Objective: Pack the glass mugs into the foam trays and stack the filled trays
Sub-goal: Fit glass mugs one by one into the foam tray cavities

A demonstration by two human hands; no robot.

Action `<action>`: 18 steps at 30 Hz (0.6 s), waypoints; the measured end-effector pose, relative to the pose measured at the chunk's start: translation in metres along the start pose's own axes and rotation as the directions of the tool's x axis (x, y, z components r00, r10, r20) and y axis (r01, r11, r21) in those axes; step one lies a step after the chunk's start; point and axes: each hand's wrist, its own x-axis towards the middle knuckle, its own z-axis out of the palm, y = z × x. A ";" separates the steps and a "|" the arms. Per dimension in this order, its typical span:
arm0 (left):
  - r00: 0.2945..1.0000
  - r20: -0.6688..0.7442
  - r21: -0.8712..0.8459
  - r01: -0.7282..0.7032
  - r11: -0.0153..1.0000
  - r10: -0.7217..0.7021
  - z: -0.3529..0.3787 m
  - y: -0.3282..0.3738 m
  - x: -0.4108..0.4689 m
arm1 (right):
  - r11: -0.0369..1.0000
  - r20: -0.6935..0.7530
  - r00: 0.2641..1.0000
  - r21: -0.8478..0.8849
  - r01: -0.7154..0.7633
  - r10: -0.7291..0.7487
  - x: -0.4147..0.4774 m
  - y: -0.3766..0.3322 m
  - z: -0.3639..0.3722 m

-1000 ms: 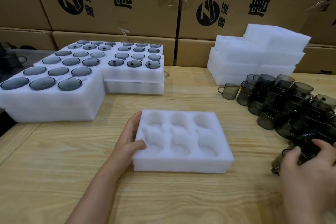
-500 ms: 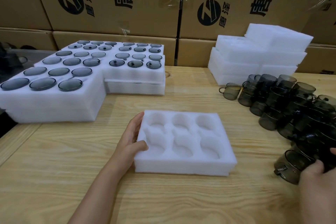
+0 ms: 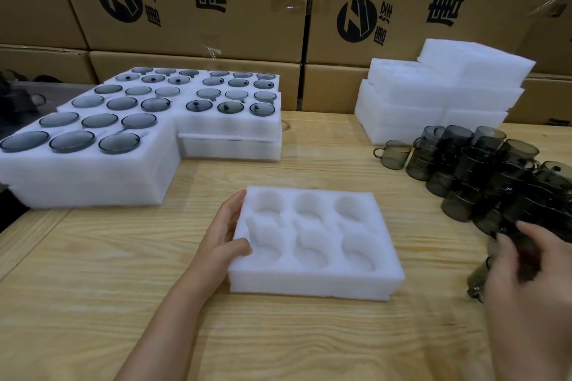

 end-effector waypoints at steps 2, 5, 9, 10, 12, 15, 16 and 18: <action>1.000 -0.014 -0.001 -0.011 1.000 0.011 0.000 0.000 0.001 | 0.996 -0.165 0.983 0.024 0.090 -0.085 0.002 -0.031 0.011; 0.999 -0.030 0.009 -0.026 1.000 0.026 -0.002 -0.001 0.002 | 0.970 -0.281 0.954 0.186 0.159 -0.103 0.009 -0.075 0.035; 0.999 -0.024 0.010 -0.031 0.999 0.031 -0.004 0.000 0.002 | 0.887 -0.122 0.991 0.452 0.099 -0.048 0.018 -0.107 0.069; 0.999 -0.015 0.010 -0.032 0.999 0.032 -0.003 0.001 0.002 | 0.871 -0.095 0.994 0.483 0.092 -0.052 0.014 -0.111 0.076; 0.999 -0.014 0.010 -0.047 0.999 0.047 -0.004 0.005 0.002 | 0.858 -0.071 0.996 0.507 0.083 -0.054 0.005 -0.115 0.086; 0.987 -0.088 0.152 -0.117 0.981 0.131 -0.007 0.016 0.002 | 0.843 -0.082 0.995 0.530 0.094 -0.060 -0.004 -0.114 0.090; 0.977 -0.100 0.246 -0.161 0.956 0.190 -0.007 0.021 0.001 | 0.835 -0.088 0.994 0.540 0.107 -0.071 -0.006 -0.113 0.090; 0.950 -0.057 0.435 -0.255 0.864 0.308 0.003 0.033 -0.002 | 0.821 -0.085 0.993 0.559 0.115 -0.081 -0.009 -0.113 0.089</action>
